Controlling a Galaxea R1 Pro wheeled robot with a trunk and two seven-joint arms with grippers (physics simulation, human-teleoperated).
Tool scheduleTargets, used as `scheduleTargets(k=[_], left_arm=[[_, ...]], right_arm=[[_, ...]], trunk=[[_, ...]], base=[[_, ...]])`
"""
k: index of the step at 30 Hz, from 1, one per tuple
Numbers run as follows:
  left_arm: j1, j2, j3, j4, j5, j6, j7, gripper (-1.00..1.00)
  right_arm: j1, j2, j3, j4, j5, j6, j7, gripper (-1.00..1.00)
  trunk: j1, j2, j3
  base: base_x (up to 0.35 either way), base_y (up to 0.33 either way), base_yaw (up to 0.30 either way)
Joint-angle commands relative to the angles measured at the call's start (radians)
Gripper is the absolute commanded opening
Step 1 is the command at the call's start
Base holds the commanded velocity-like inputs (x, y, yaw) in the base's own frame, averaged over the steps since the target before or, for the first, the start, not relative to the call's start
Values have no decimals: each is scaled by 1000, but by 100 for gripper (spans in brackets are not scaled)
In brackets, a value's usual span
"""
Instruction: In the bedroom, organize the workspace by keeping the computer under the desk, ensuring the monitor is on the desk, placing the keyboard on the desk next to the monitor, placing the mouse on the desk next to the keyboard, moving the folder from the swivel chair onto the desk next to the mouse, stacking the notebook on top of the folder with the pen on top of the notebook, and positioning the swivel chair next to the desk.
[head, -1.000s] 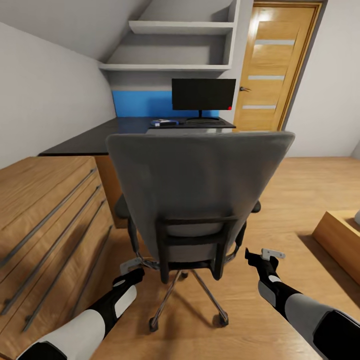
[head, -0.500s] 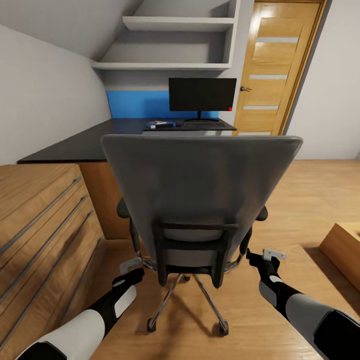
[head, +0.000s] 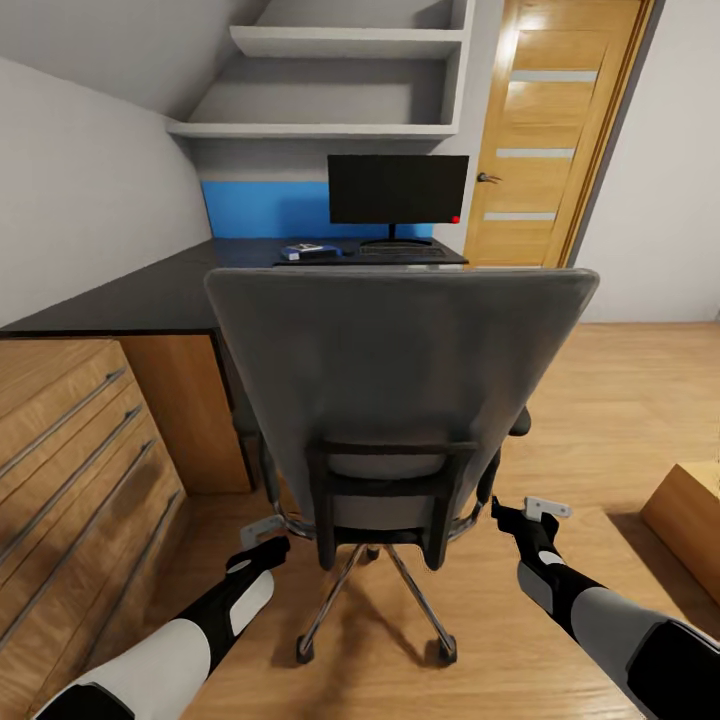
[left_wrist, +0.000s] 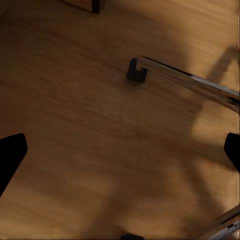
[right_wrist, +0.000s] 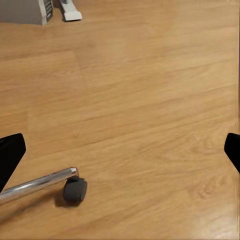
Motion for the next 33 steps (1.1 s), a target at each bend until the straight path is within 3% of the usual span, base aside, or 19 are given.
scheduleTargets(k=[1, 13, 33], left_arm=[[-2, -1, -13, -1, 8, -3, 1, 100], [-2, -4, -12, 0, 10, -5, 2, 100], [-2, -4, -12, 0, 9, -5, 2, 100]], right_arm=[[0, -1, 9, -3, -4, 0, -8, 100], [0, 0, 9, -3, -4, 0, -9, 100], [0, 2, 10, -3, -4, 0, -10, 100]], trunk=[[0, 0, -1], [0, 0, -1], [0, 0, -1]], base=[[10, -317, 0], [-44, -110, 0], [-312, -42, 0]])
